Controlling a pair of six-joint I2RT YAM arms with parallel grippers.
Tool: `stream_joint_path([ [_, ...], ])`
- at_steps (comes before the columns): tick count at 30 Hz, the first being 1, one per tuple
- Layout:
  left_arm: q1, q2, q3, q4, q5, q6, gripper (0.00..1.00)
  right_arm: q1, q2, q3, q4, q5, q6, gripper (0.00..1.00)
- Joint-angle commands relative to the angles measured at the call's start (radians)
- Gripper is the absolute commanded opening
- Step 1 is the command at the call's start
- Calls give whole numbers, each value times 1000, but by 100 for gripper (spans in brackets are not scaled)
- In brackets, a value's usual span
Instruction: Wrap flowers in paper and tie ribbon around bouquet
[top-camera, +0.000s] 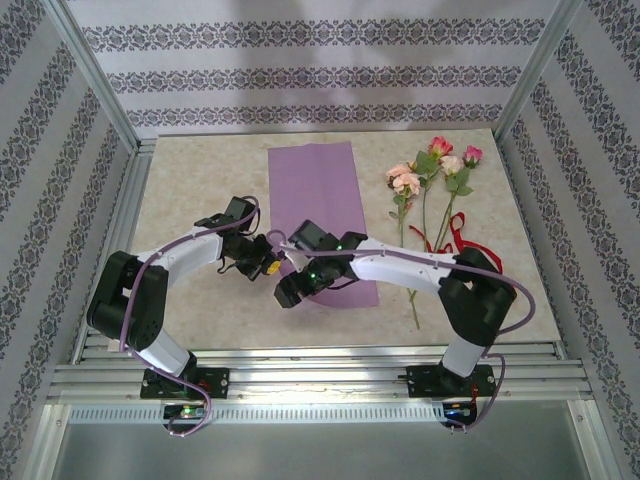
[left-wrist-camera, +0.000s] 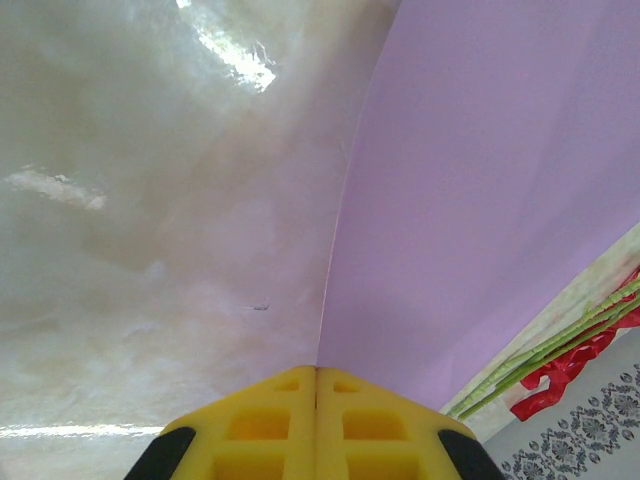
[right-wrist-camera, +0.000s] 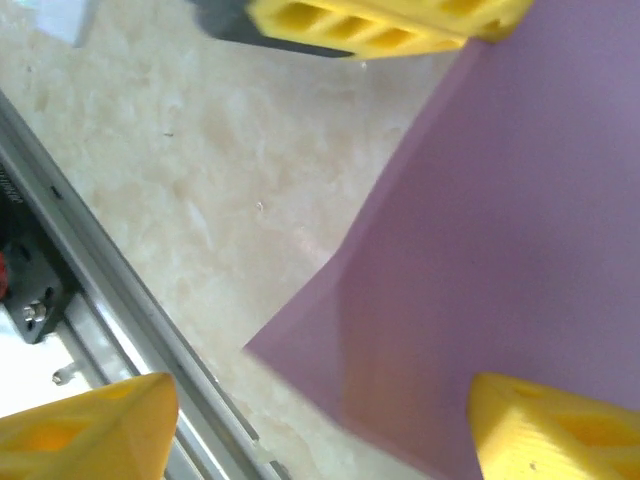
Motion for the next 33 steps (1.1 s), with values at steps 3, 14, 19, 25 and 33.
stream_joint_path([
  [3,-10,15,25,-20,-7,17,0,97,-12,71,-111,382,-99,80],
  [14,-10,17,24,-22,-3,21,0,108,50,160,-172,505,-89,69],
  [19,-11,19,27,-21,-3,20,0,62,22,136,-158,440,-60,56],
  [25,-11,20,28,-18,-2,20,0,-9,20,116,-135,238,-35,46],
  [33,-11,21,27,-16,-2,20,0,-44,36,123,-112,62,-17,45],
])
